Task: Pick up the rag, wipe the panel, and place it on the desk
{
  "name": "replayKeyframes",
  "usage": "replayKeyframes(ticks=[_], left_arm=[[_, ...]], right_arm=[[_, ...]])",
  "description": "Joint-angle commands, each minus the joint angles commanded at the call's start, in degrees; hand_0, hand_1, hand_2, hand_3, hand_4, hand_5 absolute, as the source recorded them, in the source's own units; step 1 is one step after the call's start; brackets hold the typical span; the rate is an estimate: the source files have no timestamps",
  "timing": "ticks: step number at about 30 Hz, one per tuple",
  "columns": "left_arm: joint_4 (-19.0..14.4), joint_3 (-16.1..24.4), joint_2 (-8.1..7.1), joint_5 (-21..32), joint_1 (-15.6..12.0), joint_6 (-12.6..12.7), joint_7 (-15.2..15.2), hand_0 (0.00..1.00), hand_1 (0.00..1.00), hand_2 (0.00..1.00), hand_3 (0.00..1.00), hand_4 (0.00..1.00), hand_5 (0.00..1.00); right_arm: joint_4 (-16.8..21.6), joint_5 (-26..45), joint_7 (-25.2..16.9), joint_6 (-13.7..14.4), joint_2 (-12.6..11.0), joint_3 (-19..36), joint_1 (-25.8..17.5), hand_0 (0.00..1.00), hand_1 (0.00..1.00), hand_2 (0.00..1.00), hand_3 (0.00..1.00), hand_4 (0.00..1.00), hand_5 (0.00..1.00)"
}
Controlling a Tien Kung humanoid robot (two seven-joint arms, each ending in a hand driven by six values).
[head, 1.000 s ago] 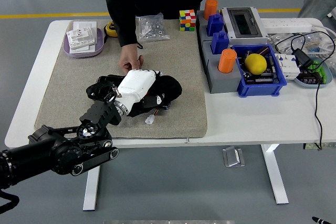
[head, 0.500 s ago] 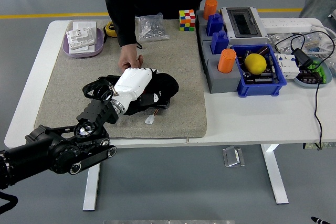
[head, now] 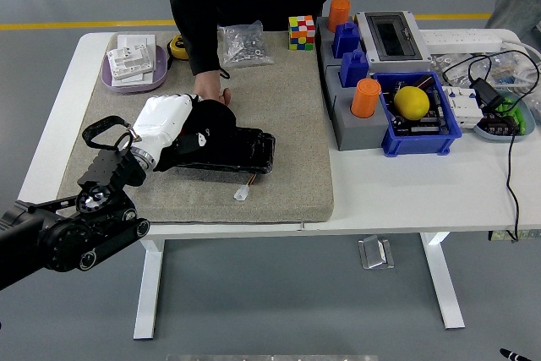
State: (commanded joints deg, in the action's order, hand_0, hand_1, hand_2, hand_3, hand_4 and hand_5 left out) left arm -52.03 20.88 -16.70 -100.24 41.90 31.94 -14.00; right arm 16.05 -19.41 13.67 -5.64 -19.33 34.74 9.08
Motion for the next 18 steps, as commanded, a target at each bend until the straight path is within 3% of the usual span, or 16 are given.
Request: replayKeyframes(ticks=[18], left_arm=[[0.8, 3.3, -4.79, -1.1, -3.3, 0.0, 0.2, 0.221, 0.104, 0.673, 0.638, 0.471, 0.109]], right_arm=[[0.0, -0.3, 0.0, 0.0, 0.4, 0.5, -0.4, 0.779, 0.650, 0.715, 0.636, 0.998, 0.561]])
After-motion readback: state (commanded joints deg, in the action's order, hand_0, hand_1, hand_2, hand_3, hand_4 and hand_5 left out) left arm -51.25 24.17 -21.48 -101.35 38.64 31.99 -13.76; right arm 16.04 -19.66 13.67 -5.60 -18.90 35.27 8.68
